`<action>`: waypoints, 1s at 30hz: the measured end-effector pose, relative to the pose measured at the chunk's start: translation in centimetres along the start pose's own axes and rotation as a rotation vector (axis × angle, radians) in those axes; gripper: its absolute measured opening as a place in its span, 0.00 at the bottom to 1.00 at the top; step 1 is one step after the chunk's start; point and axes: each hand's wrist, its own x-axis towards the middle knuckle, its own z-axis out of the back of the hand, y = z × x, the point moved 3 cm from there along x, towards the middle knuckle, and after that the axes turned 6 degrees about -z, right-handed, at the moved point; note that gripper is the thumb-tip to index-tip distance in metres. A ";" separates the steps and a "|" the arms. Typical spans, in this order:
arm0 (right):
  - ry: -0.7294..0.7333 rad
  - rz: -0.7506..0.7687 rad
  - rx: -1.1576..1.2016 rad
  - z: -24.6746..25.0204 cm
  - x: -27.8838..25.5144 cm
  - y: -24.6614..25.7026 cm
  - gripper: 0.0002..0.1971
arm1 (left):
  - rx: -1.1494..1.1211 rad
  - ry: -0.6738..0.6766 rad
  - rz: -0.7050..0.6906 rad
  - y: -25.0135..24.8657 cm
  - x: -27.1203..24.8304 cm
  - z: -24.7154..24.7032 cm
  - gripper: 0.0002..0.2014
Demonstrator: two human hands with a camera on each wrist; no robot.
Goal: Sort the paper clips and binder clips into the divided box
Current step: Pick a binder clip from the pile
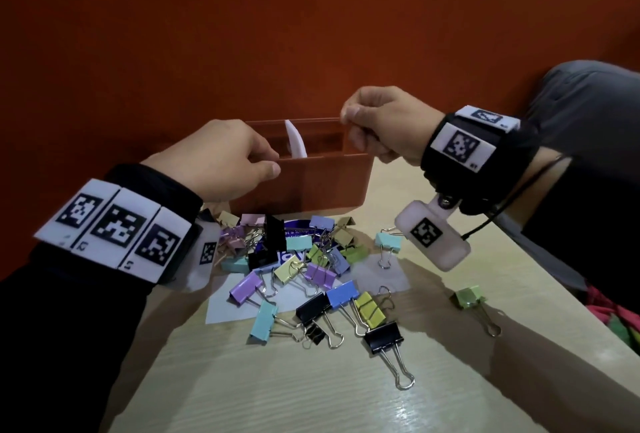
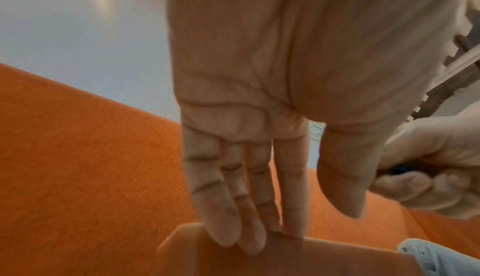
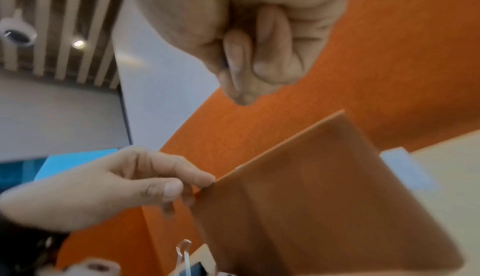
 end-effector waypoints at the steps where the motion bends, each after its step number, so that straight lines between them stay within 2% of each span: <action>1: 0.062 -0.075 0.105 -0.3 0.4 -0.1 0.13 | -0.005 0.011 -0.001 0.1 0.0 0.0 0.12; 3: 0.221 -0.211 0.296 -1.0 0.9 0.1 0.12 | -0.023 0.044 0.007 0.5 -0.1 0.2 0.13; 5: 0.275 -0.244 0.367 -1.6 1.4 0.8 0.10 | -0.041 0.067 0.027 1.0 -0.3 0.6 0.13; 7: 0.195 -0.218 0.336 -2.0 2.1 1.5 0.07 | -0.055 0.078 0.048 1.5 -0.4 0.9 0.12; 12: -0.006 -0.201 0.281 -2.9 3.7 1.9 0.17 | -0.051 0.092 0.069 2.2 -0.5 1.6 0.12; 16: -0.209 -0.001 0.187 -2.4 4.7 2.7 0.19 | -0.041 0.079 0.102 3.1 -0.5 2.1 0.12; 18: -0.243 0.044 0.126 -2.5 5.2 2.6 0.19 | -0.063 0.077 0.109 3.5 -0.4 2.1 0.12; 26: -0.100 0.052 -0.014 -5.7 5.9 3.6 0.19 | -0.087 0.068 0.113 3.6 -0.3 2.1 0.15; 30: 0.081 -0.053 -0.015 -7.8 6.4 4.1 0.12 | -0.078 0.080 0.117 3.7 -0.1 2.2 0.18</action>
